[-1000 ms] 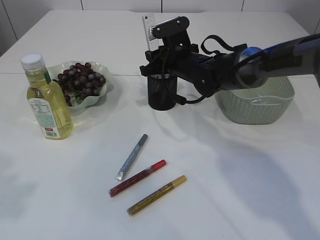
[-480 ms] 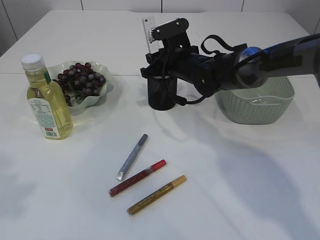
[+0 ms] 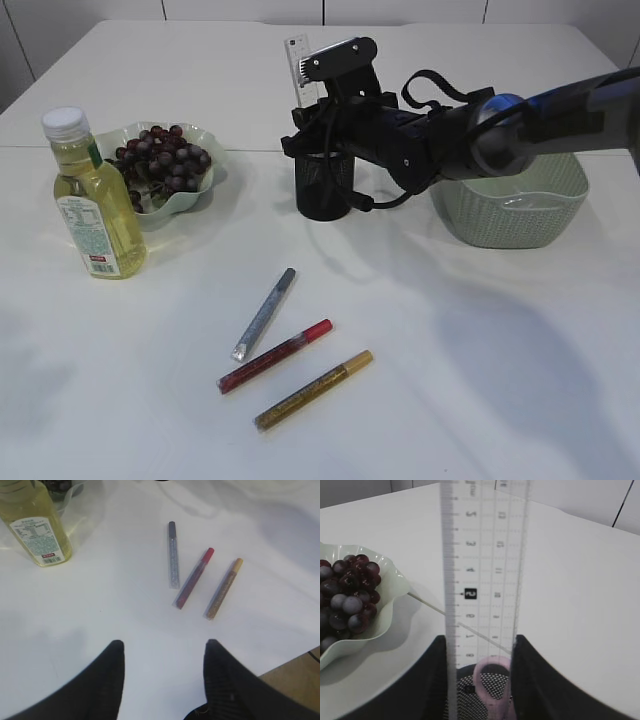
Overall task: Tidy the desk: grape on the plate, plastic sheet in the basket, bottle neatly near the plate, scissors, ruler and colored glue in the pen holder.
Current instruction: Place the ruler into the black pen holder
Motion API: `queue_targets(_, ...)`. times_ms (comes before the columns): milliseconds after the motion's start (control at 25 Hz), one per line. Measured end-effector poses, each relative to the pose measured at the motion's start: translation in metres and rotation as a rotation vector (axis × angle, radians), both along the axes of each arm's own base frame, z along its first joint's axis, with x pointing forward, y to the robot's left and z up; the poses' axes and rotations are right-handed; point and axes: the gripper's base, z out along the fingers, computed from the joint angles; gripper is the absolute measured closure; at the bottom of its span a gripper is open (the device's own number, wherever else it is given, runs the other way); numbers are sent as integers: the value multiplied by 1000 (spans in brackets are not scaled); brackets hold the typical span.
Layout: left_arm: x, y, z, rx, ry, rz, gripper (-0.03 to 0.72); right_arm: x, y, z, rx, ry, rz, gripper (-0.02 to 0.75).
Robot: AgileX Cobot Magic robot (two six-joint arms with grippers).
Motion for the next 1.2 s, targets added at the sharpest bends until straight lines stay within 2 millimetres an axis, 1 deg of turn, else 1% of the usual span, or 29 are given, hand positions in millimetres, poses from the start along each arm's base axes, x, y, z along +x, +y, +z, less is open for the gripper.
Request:
queue_targets(240, 0, 0, 0, 0, 0, 0, 309, 0, -1, -1, 35, 24, -28, 435)
queue_targets(480, 0, 0, 0, 0, 0, 0, 309, 0, -2, -3, 32, 56, -36, 423)
queue_targets(680, 0, 0, 0, -2, 1, 0, 309, 0, -2, -5, 27, 68, -37, 367)
queue_targets(800, 0, 0, 0, -2, 1, 0, 309, -1, -2, -3, 27, 68, -37, 351)
queue_targets(1000, 0, 0, 0, -5, 3, -1, 309, -1, -3, 0, 26, 69, -37, 349)
queue_targets(1200, 0, -1, 0, -8, 5, -1, 309, -3, -3, -1, 5, 117, -39, 349)
